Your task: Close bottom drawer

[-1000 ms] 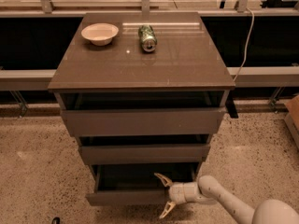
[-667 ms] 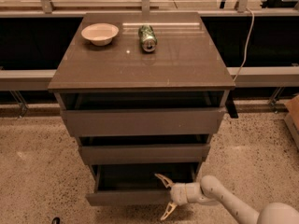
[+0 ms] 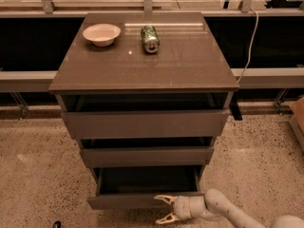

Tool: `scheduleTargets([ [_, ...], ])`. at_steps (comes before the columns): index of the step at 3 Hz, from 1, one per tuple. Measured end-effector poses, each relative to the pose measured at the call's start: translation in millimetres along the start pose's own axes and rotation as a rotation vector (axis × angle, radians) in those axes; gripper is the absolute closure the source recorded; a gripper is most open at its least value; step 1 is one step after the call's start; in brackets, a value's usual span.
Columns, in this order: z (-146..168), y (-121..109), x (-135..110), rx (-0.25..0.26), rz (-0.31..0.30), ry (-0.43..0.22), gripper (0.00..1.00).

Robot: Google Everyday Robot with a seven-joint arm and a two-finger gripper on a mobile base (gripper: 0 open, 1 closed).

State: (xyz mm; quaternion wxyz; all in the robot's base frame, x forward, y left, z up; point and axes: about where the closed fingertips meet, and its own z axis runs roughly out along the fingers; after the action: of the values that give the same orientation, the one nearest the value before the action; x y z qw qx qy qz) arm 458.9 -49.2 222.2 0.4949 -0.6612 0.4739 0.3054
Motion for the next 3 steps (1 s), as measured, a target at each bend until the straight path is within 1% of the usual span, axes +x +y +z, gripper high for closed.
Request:
scheduleTargets([
  [1,3.0,20.4,7.7,0.004,0.059,-0.003,0.62],
  [2,8.5,31.4,22.3,-0.017,0.128,0.001,0.85],
  [3,10.3,32.1,21.4,-0.018,0.128,-0.002,1.0],
])
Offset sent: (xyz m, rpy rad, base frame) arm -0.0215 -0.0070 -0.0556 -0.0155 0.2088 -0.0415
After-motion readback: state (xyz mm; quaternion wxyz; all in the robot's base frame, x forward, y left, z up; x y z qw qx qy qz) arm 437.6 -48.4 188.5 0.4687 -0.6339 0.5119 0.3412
